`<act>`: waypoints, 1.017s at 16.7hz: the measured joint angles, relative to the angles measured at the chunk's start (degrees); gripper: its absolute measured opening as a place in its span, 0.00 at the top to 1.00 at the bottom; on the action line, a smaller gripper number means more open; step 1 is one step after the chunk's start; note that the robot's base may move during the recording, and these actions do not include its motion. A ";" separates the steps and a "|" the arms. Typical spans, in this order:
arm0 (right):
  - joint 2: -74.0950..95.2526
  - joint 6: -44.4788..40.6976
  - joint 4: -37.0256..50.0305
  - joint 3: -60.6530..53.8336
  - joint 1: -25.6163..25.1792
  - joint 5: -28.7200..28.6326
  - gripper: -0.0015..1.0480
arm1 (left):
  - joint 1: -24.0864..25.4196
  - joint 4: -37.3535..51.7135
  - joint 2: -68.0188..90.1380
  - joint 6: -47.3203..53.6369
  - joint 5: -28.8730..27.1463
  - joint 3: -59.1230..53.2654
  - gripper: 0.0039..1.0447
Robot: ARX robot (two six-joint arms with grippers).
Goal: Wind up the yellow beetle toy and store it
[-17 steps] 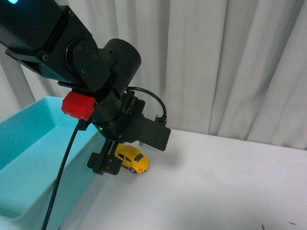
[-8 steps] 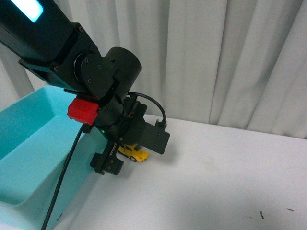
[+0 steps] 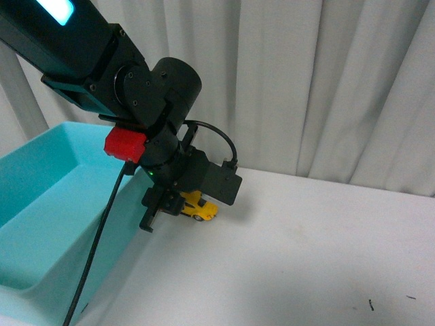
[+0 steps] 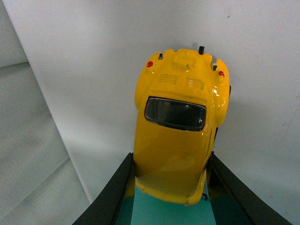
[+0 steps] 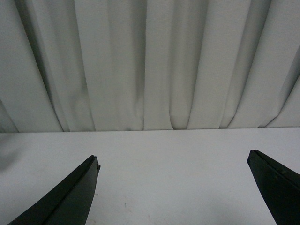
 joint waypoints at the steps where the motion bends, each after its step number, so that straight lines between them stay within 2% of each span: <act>1: 0.00 0.00 0.00 0.00 0.00 0.00 0.06 | -0.13 -0.20 -0.20 0.39 0.07 -0.15 0.63; 4: 0.00 0.00 0.02 0.00 0.00 0.00 0.06 | -1.03 -1.33 -1.40 3.08 2.67 -1.01 0.64; 6: 0.00 0.00 0.02 0.00 0.00 0.00 0.06 | -2.67 -5.79 -3.69 7.39 7.28 -1.14 0.66; 7: 0.00 0.00 0.00 0.00 0.00 0.00 0.06 | -3.67 -8.83 -6.27 7.85 11.32 -1.09 0.69; 9: 0.00 0.00 0.00 0.00 0.00 0.00 0.06 | -4.02 -14.25 -12.07 3.06 19.93 -0.07 0.70; 11: 0.00 -0.02 0.00 0.00 0.00 0.00 0.06 | -0.98 -15.02 -18.45 -4.46 27.30 1.95 0.70; 13: 0.00 -0.02 0.02 0.00 0.00 0.02 0.06 | 6.36 -13.53 -24.26 -13.25 33.77 3.80 0.70; 14: 0.00 -0.02 0.00 0.00 0.00 0.00 0.06 | 10.58 -14.51 -25.62 -17.62 35.28 5.35 0.70; 15: 0.00 0.00 0.02 0.00 0.00 0.00 0.06 | 18.78 -15.15 -25.07 -23.82 33.27 7.74 0.70; 16: 0.00 0.00 0.00 0.00 0.00 0.00 0.06 | 28.02 -20.33 -21.88 -27.67 24.30 9.55 0.70; 17: 0.00 -0.02 0.02 0.00 0.00 0.02 0.06 | 31.12 -21.99 -19.91 -28.26 18.34 9.62 0.70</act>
